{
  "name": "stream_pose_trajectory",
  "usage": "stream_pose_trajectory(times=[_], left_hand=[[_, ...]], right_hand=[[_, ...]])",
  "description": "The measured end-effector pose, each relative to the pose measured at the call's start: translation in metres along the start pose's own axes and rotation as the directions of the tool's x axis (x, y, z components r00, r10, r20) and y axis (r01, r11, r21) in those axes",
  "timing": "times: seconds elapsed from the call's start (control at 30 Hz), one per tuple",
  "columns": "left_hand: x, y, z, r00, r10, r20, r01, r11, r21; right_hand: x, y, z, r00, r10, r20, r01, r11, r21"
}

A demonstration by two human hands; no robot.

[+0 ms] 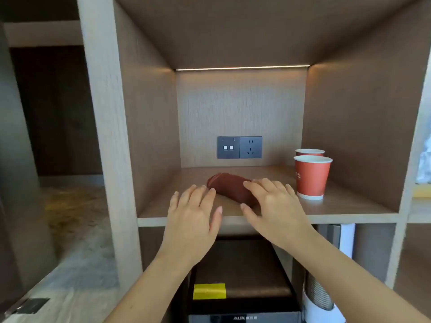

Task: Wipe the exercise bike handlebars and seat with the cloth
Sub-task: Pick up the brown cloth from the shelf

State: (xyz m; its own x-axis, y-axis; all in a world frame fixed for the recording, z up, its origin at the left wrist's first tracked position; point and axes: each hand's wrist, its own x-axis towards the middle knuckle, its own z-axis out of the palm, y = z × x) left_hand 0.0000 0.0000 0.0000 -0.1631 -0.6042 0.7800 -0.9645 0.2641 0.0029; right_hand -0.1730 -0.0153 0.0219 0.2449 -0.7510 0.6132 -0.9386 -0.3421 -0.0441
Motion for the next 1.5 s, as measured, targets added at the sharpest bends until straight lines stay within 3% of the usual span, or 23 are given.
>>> stream_pose_trajectory(times=[0.1,0.23,0.33,0.5,0.67,0.9,1.0,1.1,1.37,1.5], left_hand=[[0.011,-0.006,0.01,0.999,0.027,-0.032,-0.027,0.999,0.023],[0.017,-0.017,0.023,0.999,0.03,-0.036,-0.028,0.999,0.045],[0.015,-0.025,0.027,0.998,0.042,-0.051,-0.04,0.999,0.03],[0.008,-0.032,0.029,0.996,0.083,-0.037,-0.087,0.989,-0.123],[0.007,-0.037,0.028,0.992,0.123,-0.042,-0.129,0.957,-0.261],[0.006,-0.044,0.025,0.986,0.155,-0.052,-0.164,0.924,-0.345],[0.006,-0.046,0.022,0.99,0.138,-0.03,-0.138,0.908,-0.396],[0.007,-0.046,0.02,0.994,0.113,-0.006,-0.105,0.9,-0.423],[0.007,-0.042,0.019,0.999,0.054,0.009,-0.045,0.907,-0.418],[0.004,-0.041,0.018,0.999,0.039,0.02,-0.027,0.908,-0.418]], right_hand=[[0.023,0.008,0.007,1.0,-0.024,-0.018,0.025,0.999,0.045],[0.052,0.011,0.017,0.992,-0.109,0.061,0.103,0.991,0.087],[0.072,0.012,0.024,0.969,-0.182,0.167,0.162,0.979,0.124],[0.095,0.018,0.034,0.887,-0.232,0.399,0.131,0.956,0.263],[0.099,0.023,0.038,0.867,-0.27,0.418,0.151,0.944,0.295],[0.086,0.032,0.023,0.792,-0.445,0.417,0.263,0.867,0.424],[0.086,0.033,0.016,0.749,-0.458,0.479,0.22,0.854,0.472],[0.093,0.025,0.02,0.708,-0.41,0.574,0.189,0.894,0.405],[0.101,0.021,0.031,0.778,-0.373,0.505,0.142,0.888,0.438],[0.1,0.019,0.032,0.766,-0.365,0.53,0.134,0.896,0.423]])
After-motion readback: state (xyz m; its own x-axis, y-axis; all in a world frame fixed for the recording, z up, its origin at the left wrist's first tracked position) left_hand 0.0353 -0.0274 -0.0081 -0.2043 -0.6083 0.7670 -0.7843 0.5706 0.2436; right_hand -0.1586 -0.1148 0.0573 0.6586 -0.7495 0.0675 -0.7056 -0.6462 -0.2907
